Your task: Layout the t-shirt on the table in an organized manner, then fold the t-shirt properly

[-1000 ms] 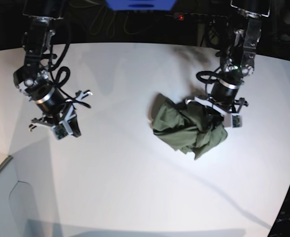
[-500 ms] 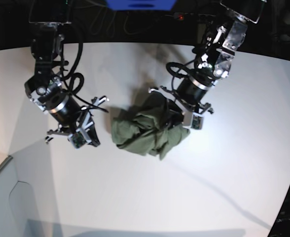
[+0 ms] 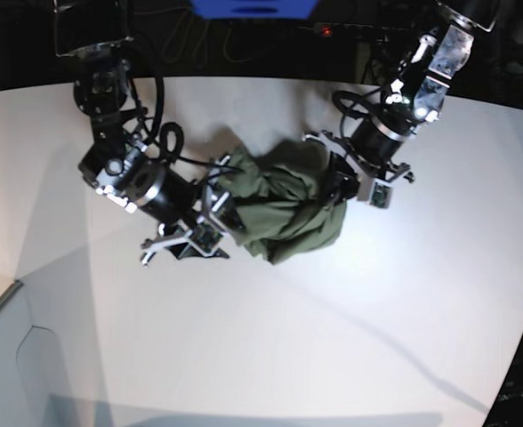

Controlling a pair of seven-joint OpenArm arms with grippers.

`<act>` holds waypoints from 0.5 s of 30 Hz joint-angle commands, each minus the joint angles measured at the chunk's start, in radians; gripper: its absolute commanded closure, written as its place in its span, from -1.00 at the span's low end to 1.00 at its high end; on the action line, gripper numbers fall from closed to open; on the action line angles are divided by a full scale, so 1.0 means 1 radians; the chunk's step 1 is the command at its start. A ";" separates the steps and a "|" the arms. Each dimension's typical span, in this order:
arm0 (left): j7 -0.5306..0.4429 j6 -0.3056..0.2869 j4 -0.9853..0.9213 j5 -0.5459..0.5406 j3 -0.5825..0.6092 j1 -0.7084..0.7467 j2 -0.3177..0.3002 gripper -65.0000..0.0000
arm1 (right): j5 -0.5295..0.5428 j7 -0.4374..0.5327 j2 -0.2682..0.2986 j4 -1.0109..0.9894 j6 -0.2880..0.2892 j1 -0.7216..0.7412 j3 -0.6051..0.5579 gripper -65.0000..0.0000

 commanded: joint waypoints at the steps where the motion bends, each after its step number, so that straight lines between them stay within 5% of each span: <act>1: -0.020 -0.003 0.011 -0.005 -0.004 -0.007 -0.007 0.99 | 0.010 0.021 0.000 -0.002 -0.011 0.025 -0.013 0.14; 15: -0.020 -0.003 0.007 -0.005 -0.010 -0.010 -0.007 0.99 | 0.009 0.021 0.000 -0.275 -0.011 0.152 -0.228 0.03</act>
